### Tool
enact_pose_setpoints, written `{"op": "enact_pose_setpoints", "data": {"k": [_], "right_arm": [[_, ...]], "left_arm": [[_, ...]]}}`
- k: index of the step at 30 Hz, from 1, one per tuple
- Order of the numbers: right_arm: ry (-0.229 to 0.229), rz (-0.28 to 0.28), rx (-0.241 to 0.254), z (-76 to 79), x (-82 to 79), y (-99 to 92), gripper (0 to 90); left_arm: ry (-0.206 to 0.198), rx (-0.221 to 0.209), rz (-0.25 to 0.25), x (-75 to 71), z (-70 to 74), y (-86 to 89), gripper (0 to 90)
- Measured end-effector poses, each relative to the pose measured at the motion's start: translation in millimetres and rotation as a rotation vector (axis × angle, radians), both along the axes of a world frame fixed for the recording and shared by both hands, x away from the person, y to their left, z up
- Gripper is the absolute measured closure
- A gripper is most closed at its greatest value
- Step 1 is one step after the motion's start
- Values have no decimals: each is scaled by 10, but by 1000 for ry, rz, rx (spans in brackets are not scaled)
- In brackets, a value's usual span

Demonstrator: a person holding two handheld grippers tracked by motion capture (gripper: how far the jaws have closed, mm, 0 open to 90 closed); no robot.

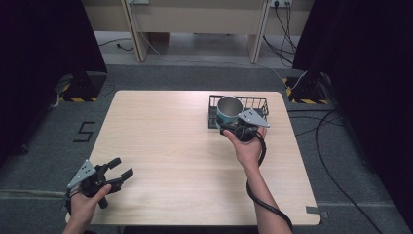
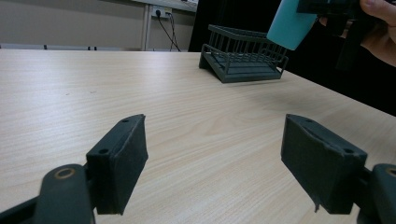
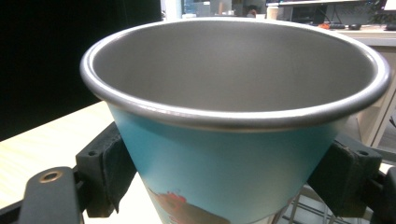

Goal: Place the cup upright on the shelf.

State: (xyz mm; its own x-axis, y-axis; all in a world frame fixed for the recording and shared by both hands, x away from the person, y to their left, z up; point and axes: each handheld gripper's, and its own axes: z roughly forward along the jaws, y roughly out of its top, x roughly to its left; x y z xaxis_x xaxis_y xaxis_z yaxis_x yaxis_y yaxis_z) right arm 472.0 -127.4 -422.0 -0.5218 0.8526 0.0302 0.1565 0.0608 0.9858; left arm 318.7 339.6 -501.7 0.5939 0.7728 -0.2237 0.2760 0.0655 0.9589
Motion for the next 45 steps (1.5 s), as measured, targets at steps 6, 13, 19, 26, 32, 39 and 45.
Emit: {"op": "enact_pose_setpoints", "data": {"k": [6,13,19,26,32,39,45], "right_arm": [[0,-17,4,30,54,-40,183],[-5,-34,3,85,113,-81,183],[-10,-43,4,139,167,-102,183],[-12,-57,3,196,231,-129,183],[-7,-81,1,215,325,-188,183],[4,-113,-2,235,438,-251,183],[17,-140,-12,231,536,-289,183]], "left_arm": [[0,0,-1,0,0,-2,219],[1,-2,0,0,-1,-6,220],[1,-2,-2,1,-2,-6,221],[2,-3,-2,0,-2,-4,222],[2,-3,-4,-1,-2,-4,225],[2,-4,-3,-1,-2,-2,226],[2,-5,-2,1,-2,3,226]]}}
